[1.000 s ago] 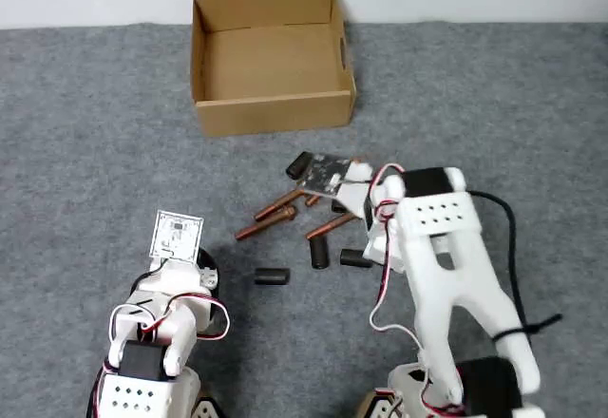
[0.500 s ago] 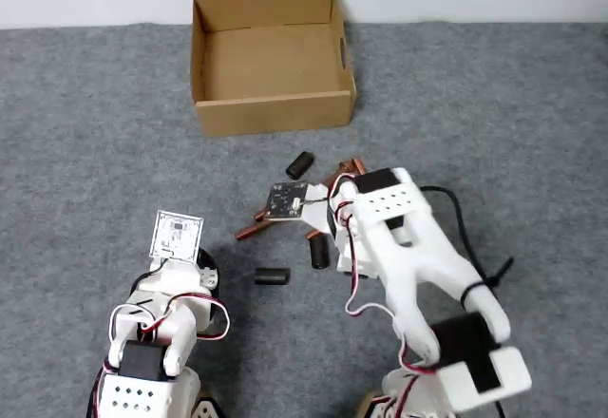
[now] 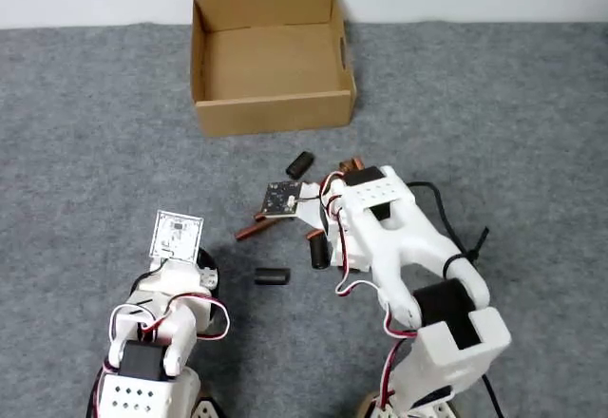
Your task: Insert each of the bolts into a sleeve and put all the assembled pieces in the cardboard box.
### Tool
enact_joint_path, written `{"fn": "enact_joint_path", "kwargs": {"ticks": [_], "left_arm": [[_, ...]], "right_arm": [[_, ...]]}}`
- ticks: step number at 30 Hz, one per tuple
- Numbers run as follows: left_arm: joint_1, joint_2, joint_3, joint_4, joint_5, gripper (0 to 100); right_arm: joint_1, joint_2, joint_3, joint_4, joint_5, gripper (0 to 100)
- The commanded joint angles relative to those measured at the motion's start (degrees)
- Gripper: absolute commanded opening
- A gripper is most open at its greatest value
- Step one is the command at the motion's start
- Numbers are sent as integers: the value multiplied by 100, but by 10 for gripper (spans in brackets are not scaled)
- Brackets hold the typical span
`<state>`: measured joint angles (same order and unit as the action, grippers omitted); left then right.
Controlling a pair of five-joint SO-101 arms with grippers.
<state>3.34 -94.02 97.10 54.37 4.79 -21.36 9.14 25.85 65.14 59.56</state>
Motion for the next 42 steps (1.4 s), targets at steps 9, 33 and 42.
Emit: {"fn": "enact_joint_path", "kwargs": {"ticks": [9, 33, 42], "left_arm": [[-18, -44, -31, 18, -18, 6], [-18, -44, -31, 18, -18, 6], [18, -44, -31, 18, -18, 6]], "right_arm": [[119, -980, -1125, 1886, -721, 9], [1095, -4655, -1002, 3046, -5793, 8], [1851, -5534, -44, 2747, -6857, 8]]}}
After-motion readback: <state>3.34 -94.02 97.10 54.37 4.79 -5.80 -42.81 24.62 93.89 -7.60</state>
